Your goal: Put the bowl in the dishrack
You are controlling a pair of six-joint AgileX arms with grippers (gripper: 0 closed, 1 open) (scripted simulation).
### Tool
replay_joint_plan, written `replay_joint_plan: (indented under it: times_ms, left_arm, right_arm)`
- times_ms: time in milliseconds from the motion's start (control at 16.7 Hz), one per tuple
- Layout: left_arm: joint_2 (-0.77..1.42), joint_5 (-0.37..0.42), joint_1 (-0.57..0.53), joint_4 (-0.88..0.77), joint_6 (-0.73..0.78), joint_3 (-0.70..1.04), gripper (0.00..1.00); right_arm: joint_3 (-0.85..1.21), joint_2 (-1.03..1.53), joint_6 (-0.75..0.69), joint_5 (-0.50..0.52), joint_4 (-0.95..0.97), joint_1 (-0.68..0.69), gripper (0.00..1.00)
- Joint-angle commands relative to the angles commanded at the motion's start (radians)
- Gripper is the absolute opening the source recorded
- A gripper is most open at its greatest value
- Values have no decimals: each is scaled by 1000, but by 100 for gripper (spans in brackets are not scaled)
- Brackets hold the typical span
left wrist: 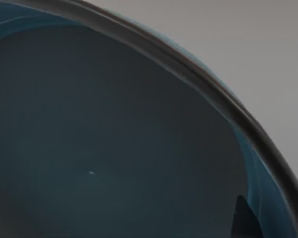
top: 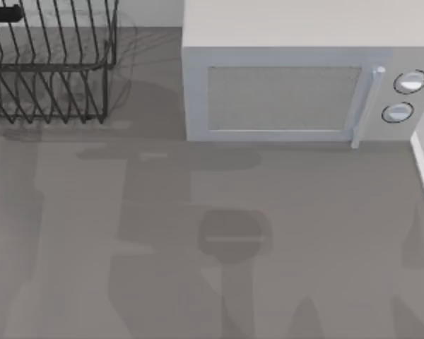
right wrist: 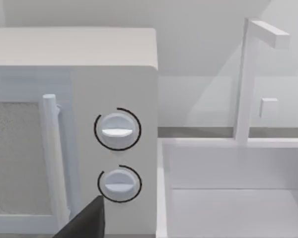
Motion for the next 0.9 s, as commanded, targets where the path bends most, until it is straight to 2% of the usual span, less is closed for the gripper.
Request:
replay_joint_plan:
  times_ms: [660, 900]
  left_arm:
    - [0, 0, 0, 0, 0, 0, 98]
    - [0, 0, 0, 0, 0, 0, 100]
  right_arm:
    - [0, 0, 0, 0, 0, 0, 100]
    - [0, 0, 0, 0, 0, 0, 100]
